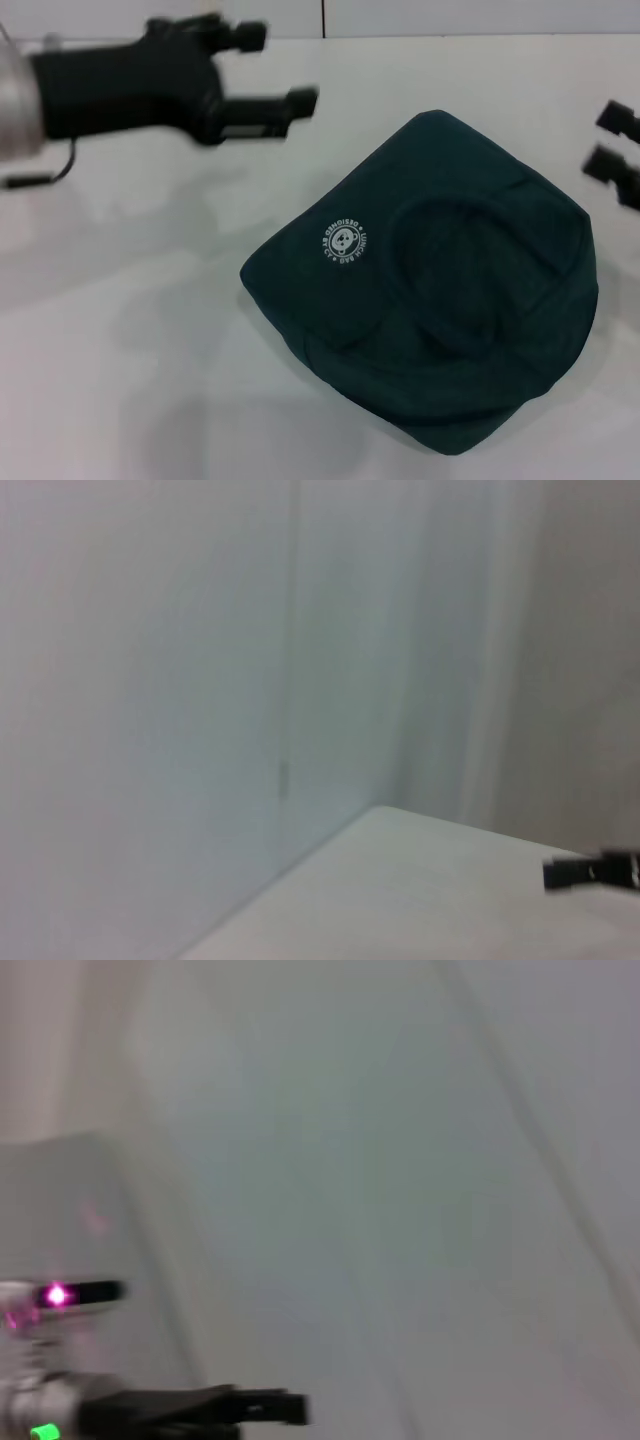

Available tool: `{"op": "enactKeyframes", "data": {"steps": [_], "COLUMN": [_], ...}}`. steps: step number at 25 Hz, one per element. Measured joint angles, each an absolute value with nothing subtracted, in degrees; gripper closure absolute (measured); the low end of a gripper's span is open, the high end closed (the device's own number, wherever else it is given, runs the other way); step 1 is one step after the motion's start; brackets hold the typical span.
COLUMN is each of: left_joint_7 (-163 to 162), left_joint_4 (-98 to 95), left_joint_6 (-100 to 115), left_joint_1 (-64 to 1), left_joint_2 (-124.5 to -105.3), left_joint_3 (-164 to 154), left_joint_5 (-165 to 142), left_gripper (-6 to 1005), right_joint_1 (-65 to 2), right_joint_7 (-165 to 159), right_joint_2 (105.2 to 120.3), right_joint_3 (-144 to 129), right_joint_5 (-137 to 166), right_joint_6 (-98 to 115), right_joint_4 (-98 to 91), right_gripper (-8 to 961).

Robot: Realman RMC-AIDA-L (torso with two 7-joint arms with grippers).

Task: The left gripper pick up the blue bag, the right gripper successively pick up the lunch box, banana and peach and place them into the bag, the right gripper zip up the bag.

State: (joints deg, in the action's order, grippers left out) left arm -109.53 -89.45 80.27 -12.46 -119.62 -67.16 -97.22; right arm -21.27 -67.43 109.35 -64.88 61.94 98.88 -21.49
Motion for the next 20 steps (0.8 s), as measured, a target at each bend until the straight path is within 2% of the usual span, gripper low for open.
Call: {"op": "enactKeyframes", "data": {"steps": [2, 4, 8, 11, 16, 20], "left_joint_7": [-102.2, -96.3, -86.3, -82.1, -75.4, -67.3], "left_joint_4": [-83.8, -78.5, -69.5, -64.8, -55.9, -50.3], "left_joint_6": [86.2, 92.1, 98.6, 98.7, 98.7, 98.7], "left_joint_1": [-10.8, -9.8, -7.9, -7.0, -6.3, -5.7], "left_joint_2": [-119.57, -119.44, -119.43, -119.46, -119.46, -119.41], "left_joint_3": [-63.6, -59.9, -54.2, -52.7, -49.4, -46.2], "left_joint_5": [-92.2, -89.2, -90.9, -94.3, -100.9, -103.1], "left_gripper": [241, 167, 129, 110, 109, 109], "right_joint_1": [-19.7, -17.5, -14.0, -12.8, -11.4, -11.3], "right_joint_7": [-66.6, -65.8, -65.2, -63.1, -57.7, -54.6], "right_joint_2": [108.20, 107.67, 107.70, 108.28, 110.36, 110.88], "right_joint_3": [-64.8, -64.8, -64.8, -64.8, -64.8, -64.8], "right_joint_5": [65.4, 68.9, 74.3, 77.5, 82.0, 83.4], "right_joint_6": [102.0, 104.2, 105.6, 106.4, 105.0, 101.2], "right_joint_4": [-24.5, -28.7, -35.0, -35.6, -32.3, -28.1], "right_gripper": [78, 78, 78, 79, 79, 80]}}
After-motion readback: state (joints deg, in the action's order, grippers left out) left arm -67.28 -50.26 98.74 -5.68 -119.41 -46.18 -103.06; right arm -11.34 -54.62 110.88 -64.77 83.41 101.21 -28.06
